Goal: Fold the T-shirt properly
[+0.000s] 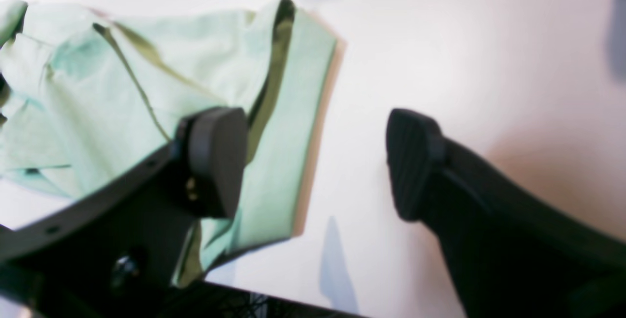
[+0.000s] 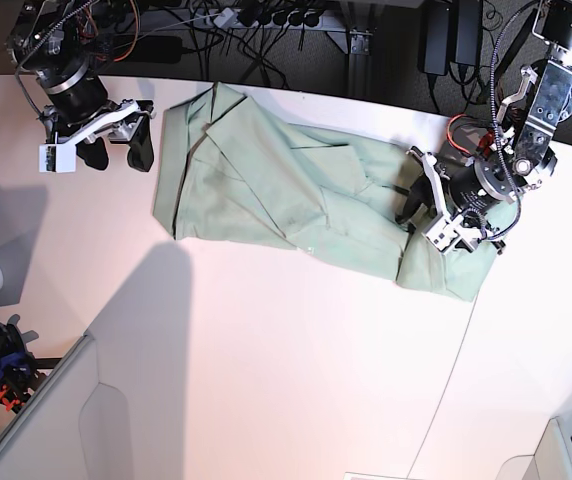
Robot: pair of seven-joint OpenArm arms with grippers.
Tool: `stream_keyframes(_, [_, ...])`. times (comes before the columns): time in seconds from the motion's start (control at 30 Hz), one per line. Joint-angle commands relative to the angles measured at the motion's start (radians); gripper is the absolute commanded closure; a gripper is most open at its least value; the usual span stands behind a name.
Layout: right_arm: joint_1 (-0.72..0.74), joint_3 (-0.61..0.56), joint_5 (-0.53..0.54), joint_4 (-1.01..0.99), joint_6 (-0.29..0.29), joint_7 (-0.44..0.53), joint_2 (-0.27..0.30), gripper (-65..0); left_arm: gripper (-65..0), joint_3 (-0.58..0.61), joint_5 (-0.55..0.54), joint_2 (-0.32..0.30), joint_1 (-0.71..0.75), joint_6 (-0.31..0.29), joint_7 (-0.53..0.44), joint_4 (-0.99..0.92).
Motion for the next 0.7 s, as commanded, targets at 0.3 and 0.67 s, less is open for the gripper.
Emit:
stream_keyframes(0.3, [-0.002,0.006,0.044,-0.023,0.0,0.019,-0.023,-43.9,-33.8,-0.003,-0.149,0.02,-0.013,-0.109,-0.018,0.107])
stream_keyframes(0.67, [0.108,0.005,0.049,-0.237,0.0,0.042,-0.067,-43.9,-33.7,-0.002,-0.25,0.081,-0.013,-0.216,-0.01,0.112])
